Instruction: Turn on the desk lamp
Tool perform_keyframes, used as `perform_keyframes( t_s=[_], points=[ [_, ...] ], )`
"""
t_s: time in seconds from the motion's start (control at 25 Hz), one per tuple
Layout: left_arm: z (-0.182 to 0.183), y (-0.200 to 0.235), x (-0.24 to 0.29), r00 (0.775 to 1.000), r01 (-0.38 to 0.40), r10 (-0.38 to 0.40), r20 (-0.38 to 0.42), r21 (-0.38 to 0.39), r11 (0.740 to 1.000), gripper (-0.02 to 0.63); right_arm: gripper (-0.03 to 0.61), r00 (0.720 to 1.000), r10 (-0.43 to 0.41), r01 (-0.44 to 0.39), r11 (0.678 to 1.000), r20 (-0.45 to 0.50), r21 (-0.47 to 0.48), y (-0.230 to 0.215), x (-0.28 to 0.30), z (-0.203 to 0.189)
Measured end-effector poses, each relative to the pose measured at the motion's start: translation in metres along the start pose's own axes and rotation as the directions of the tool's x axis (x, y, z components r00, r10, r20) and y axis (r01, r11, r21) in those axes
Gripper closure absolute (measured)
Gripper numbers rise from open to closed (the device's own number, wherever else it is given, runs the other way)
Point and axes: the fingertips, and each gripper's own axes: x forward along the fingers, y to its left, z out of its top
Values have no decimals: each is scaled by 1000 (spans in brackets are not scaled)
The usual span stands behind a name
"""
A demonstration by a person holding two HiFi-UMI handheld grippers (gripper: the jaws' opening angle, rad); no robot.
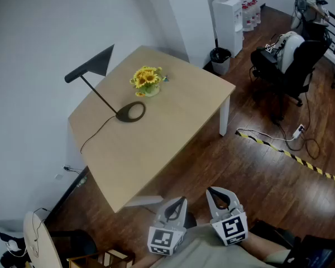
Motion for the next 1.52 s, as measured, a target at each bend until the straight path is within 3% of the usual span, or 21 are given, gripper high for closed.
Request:
perform_keyframes(
  t_s=[0.4, 0.68, 0.92, 1.16, 1.52],
  points=[
    [18, 103, 11, 994, 57, -55, 90, -20, 998, 614, 578, 996, -88, 87, 994, -1, -59, 33, 78, 35],
    [25, 209, -16, 989, -15, 28, 147, -85, 996, 614, 578, 1000, -16, 15, 991, -8, -136, 101, 163, 69],
    [11, 273, -43, 980, -102, 125, 156, -148, 984, 614, 578, 998, 58, -62, 984, -26, -168, 148, 213, 81],
    [-6, 319, -65, 957, -214, 252, 147, -232, 949, 614, 578, 980, 180, -195, 959, -89, -204, 189, 255, 77],
    [-11, 386, -62, 900, -392, 429, 82, -283, 876, 614, 578, 939, 323, -341, 920, -120, -192, 201, 336, 86]
  ],
)
